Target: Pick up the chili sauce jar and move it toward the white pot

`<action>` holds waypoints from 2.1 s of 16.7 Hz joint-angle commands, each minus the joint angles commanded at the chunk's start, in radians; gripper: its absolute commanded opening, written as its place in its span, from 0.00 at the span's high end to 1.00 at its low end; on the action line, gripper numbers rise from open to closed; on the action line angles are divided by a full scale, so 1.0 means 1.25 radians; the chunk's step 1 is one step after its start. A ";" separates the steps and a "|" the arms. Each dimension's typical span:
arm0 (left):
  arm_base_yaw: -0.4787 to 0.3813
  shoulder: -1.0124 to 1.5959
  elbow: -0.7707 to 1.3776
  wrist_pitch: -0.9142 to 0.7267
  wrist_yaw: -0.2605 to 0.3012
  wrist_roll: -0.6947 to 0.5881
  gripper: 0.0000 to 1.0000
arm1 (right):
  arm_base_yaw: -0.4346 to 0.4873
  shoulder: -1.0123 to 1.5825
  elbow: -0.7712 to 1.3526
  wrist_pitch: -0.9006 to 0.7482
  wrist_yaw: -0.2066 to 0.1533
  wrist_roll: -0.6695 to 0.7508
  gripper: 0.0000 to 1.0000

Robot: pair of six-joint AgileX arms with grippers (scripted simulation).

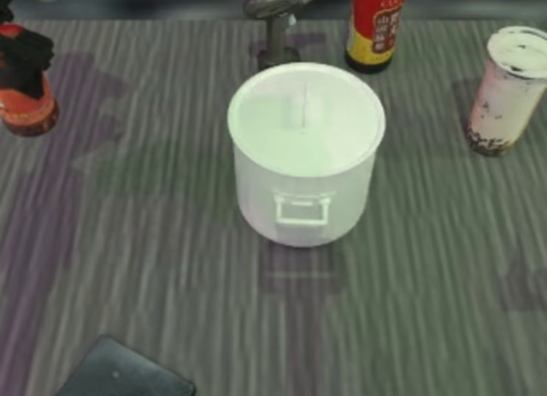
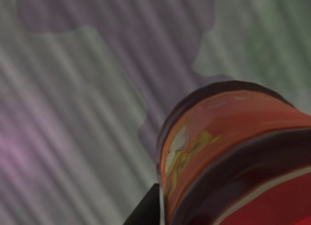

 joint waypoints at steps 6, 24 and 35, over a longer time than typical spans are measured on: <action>-0.028 -0.007 -0.024 0.020 -0.013 -0.053 1.00 | 0.000 0.000 0.000 0.000 0.000 0.000 0.00; -0.278 -0.107 -0.323 0.240 -0.136 -0.699 1.00 | 0.000 0.000 0.000 0.000 0.000 0.000 0.00; -0.273 -0.050 -0.400 0.375 -0.134 -0.693 1.00 | 0.000 0.000 0.000 0.000 0.000 0.000 0.00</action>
